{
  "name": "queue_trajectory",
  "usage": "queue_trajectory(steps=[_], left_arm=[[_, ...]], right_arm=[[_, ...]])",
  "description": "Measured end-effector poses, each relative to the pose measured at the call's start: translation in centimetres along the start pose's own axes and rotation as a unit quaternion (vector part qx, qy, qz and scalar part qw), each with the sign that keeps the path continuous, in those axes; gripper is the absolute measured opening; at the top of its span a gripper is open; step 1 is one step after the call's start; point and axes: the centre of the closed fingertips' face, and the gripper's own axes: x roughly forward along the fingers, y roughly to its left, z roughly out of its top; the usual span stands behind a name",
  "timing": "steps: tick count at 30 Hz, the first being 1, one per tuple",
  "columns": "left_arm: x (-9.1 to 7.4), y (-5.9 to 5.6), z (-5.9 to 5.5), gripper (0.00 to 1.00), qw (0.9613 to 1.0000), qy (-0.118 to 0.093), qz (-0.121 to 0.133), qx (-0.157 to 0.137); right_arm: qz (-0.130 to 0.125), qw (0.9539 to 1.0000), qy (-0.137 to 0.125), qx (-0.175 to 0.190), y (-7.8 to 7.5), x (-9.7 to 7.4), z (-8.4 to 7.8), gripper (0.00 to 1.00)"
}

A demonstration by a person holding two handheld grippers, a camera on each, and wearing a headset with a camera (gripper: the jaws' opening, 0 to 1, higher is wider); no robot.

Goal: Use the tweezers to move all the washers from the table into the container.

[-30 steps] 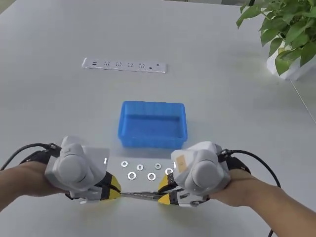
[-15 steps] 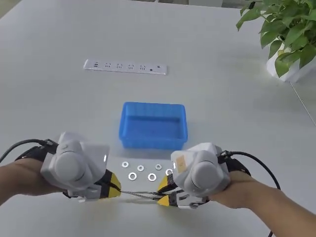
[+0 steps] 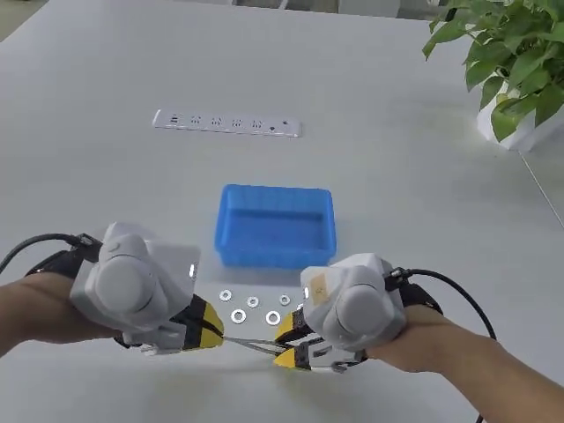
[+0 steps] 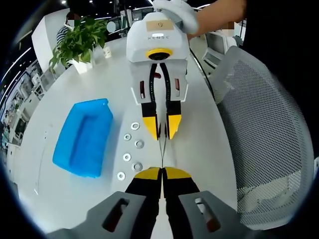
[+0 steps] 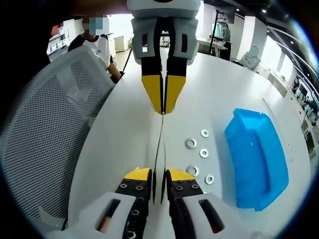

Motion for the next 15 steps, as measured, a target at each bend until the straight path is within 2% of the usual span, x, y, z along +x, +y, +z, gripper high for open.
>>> queue_trajectory(steps=[9,15], left_arm=[[-1.0,0.2,2.1,0.04,0.9998,-0.01,0.004,0.017],[-1.9,0.5,3.8,0.05,0.9993,-0.028,0.009,0.025]], right_arm=[[-0.006,1.0,-0.004,0.005,-0.1,-0.5,0.5,0.11],[-0.017,0.9998,-0.01,0.006,-0.4,-1.0,1.1,0.1]])
